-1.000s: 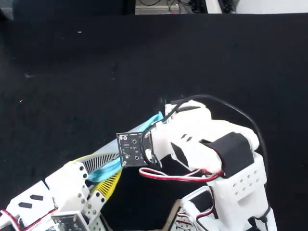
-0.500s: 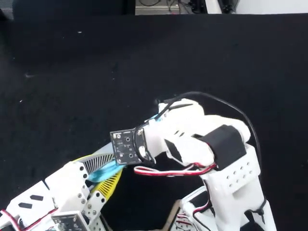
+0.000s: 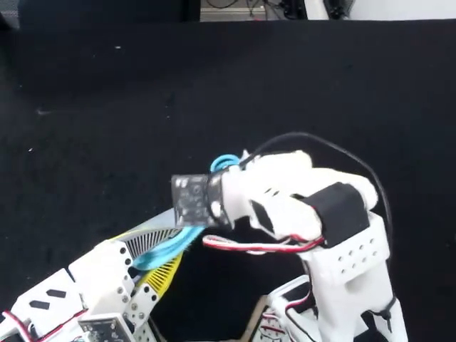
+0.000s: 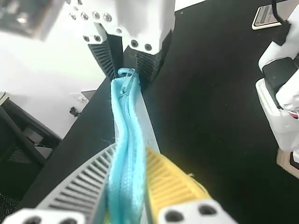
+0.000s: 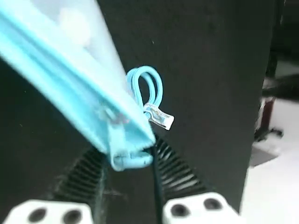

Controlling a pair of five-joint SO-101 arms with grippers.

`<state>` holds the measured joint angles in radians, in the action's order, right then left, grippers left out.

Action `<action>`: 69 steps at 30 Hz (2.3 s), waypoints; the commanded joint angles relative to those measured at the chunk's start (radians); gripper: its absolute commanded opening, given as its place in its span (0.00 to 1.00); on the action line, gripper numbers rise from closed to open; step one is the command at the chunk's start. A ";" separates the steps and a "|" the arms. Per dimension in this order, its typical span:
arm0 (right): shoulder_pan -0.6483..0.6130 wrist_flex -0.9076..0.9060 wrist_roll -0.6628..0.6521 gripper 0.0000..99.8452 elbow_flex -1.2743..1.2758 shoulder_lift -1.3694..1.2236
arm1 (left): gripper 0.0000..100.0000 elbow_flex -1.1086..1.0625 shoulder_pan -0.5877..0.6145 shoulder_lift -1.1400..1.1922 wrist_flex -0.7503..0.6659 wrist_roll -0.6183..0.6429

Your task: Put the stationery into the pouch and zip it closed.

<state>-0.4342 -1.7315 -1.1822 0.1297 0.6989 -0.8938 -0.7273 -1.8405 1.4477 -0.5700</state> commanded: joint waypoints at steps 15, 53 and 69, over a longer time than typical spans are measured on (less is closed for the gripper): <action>0.087 -0.015 0.410 0.01 0.027 0.231 | 0.03 -0.074 0.001 0.017 0.040 0.012; 0.265 0.198 0.578 0.31 0.222 0.300 | 0.03 -0.061 0.004 0.017 0.034 0.012; 0.356 0.420 0.793 0.00 0.464 0.460 | 0.03 -0.097 0.645 0.018 -0.624 0.014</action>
<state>-0.1289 -1.4308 -0.4135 0.4457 1.1485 -0.9812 -0.2302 -1.8205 1.0380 -0.5562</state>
